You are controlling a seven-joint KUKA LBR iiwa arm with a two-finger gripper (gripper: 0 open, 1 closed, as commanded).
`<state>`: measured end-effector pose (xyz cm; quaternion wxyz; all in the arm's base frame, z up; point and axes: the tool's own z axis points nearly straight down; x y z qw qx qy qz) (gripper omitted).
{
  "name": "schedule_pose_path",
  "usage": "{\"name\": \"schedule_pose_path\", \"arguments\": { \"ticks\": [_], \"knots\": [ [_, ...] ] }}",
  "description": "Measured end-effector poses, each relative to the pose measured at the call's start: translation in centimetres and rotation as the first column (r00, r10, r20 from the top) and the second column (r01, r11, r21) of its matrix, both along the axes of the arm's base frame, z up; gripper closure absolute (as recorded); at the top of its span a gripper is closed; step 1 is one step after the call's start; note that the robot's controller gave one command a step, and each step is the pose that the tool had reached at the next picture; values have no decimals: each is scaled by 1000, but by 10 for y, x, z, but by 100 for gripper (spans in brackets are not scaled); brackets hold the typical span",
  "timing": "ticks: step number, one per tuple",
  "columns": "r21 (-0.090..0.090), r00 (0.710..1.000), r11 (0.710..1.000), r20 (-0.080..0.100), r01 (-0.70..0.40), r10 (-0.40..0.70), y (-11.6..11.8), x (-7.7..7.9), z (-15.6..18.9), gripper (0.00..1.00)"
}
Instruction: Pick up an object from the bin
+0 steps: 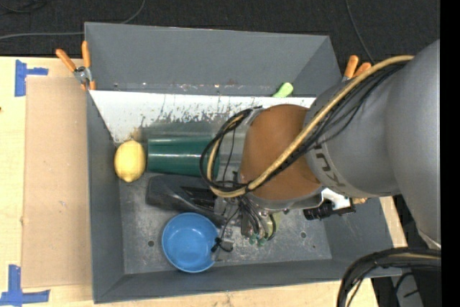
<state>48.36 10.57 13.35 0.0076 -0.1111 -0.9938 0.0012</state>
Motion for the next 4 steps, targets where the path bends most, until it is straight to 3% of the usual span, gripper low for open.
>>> {"name": "schedule_pose_path", "arguments": {
  "ticks": [1, 2, 3, 4],
  "knots": [
    [3, 933, 933, 7, -361, 361, -7, 5, -26, 0],
    [4, 995, 996, 12, -95, 94, -6, 3, -54, 0],
    [1, 997, 997, 9, -81, 81, -1, 10, -57, 0],
    [3, 925, 925, 6, -380, 380, 26, 20, -33, 0]
  ]
}}
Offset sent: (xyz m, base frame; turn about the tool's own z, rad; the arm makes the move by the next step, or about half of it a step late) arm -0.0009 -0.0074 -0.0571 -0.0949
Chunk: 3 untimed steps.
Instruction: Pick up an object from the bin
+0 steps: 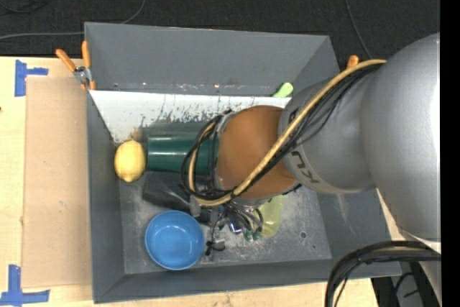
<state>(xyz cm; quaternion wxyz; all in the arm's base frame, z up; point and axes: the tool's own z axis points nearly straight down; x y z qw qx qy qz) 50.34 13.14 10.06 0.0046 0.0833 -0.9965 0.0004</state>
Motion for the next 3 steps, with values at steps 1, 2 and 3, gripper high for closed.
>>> {"name": "schedule_pose_path", "arguments": {
  "ticks": [1, 2, 3],
  "knots": [
    [0, 955, 955, 3, 296, -296, 14, -3, -19, 0],
    [2, 998, 998, 9, 70, -70, 21, 7, -24, 0],
    [4, 998, 998, 11, -57, 57, 23, 8, -24, 0]
  ]
}}
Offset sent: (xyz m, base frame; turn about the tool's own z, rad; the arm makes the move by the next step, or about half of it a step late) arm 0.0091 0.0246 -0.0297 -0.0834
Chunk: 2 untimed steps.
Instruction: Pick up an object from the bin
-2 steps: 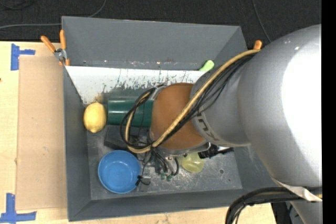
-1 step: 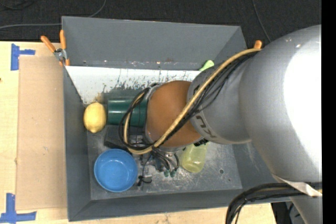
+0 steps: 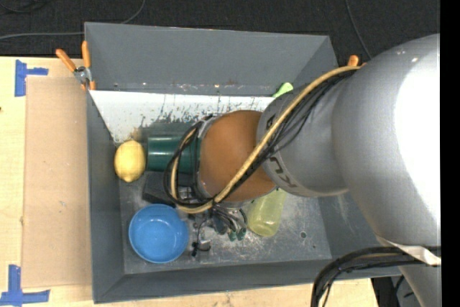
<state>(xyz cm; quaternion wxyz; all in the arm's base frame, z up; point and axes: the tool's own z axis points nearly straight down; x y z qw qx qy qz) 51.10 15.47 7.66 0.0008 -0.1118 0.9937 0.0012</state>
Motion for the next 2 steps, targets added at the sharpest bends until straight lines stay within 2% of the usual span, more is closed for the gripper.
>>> {"name": "schedule_pose_path", "arguments": {
  "ticks": [1, 2],
  "knots": [
    [-2, 972, 973, 13, -233, 233, 34, -28, -5, 0],
    [0, 896, 896, -3, -444, 444, 50, 8, -8, 100]
  ]
}}
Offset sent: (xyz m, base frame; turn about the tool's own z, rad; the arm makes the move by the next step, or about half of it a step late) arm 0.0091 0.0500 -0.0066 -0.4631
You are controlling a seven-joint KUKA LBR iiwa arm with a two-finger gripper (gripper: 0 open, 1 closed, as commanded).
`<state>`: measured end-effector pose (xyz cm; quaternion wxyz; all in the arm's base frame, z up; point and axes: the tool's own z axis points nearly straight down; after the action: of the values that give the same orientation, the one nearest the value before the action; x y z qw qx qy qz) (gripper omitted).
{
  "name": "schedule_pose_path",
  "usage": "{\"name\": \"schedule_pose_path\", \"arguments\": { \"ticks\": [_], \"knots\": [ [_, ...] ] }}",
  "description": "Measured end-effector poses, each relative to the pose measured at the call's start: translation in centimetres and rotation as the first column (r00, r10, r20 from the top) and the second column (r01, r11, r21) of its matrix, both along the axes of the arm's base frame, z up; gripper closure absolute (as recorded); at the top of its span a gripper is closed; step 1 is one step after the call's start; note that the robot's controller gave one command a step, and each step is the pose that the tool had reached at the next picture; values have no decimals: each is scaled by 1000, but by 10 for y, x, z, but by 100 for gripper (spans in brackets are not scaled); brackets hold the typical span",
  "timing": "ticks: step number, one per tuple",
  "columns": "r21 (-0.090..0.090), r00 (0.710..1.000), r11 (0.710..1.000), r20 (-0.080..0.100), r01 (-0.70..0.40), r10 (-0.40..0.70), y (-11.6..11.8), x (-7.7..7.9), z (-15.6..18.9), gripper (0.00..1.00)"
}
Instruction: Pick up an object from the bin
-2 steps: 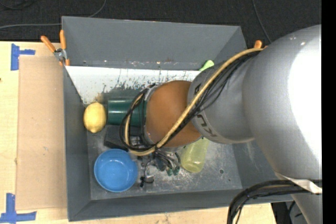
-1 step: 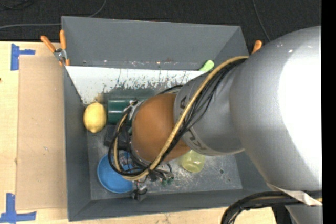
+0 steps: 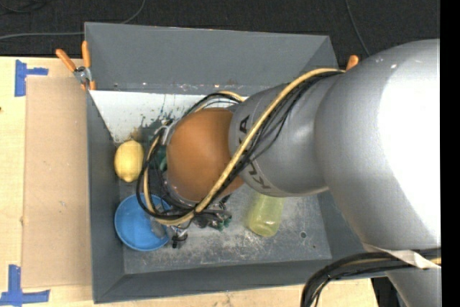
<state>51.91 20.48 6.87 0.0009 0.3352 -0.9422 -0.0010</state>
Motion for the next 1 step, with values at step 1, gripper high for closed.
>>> {"name": "schedule_pose_path", "arguments": {
  "ticks": [1],
  "knots": [
    [0, 1000, 1000, 0, 0, 0, 0, 0, 0, 100]
  ]
}}
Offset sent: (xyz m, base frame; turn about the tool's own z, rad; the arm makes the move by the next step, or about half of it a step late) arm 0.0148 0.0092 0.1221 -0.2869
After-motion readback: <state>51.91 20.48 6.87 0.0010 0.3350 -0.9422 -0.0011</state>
